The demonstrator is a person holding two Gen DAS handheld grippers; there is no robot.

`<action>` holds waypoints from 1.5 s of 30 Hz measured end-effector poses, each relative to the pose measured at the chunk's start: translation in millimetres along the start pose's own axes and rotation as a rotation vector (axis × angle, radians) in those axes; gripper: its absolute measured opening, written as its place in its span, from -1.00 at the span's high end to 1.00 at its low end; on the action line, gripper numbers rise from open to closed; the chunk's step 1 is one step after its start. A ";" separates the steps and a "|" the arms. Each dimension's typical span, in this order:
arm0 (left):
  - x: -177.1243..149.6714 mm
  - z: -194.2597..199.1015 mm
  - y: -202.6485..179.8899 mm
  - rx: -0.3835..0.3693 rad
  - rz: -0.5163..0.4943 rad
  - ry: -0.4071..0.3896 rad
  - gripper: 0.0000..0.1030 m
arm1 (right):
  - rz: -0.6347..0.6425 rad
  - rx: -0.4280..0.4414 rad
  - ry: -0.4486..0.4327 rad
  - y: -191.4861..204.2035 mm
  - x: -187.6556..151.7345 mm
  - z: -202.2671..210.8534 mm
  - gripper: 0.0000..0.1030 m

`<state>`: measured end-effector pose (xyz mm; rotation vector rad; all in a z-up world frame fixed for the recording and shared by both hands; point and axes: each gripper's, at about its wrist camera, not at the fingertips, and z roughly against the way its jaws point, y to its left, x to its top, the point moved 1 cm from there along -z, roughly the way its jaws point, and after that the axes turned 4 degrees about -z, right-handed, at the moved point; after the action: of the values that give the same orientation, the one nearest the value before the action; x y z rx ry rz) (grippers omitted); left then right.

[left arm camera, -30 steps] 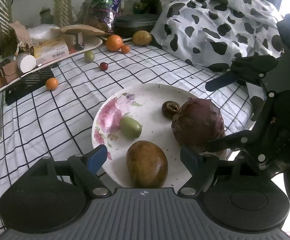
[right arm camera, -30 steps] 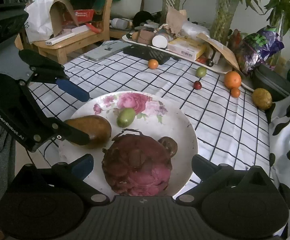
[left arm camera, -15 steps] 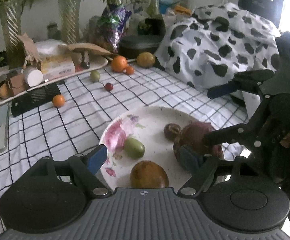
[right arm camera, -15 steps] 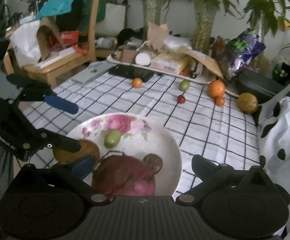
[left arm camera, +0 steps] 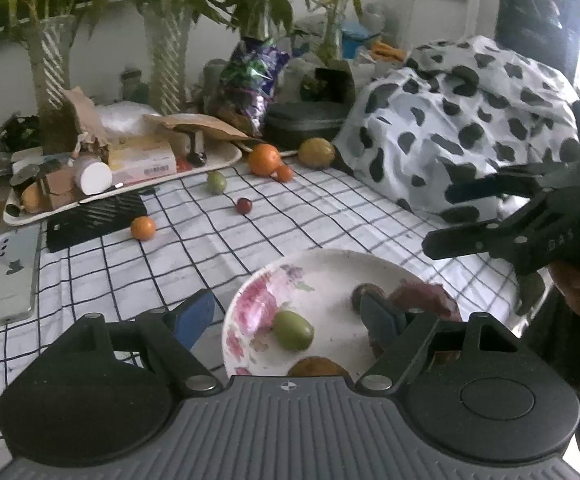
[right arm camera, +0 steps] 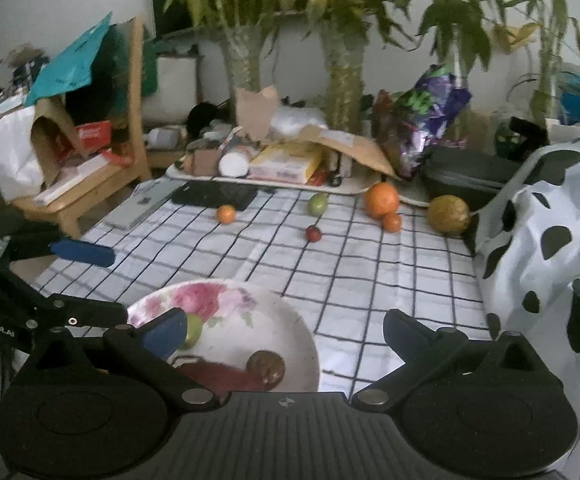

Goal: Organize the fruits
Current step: 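Withdraw both open grippers from the plate, then move the left gripper to the small orange fruit and close on it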

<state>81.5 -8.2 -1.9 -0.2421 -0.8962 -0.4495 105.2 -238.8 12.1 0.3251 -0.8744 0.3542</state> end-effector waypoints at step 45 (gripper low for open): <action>38.4 -100.6 78.7 0.163 0.078 0.060 -0.54 | 0.012 -0.152 0.056 -32.1 46.1 -99.2 -1.00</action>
<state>209.5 11.8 -33.6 -0.1133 -0.8571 -0.3082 214.0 -218.5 -15.2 0.1685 -0.8436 0.3044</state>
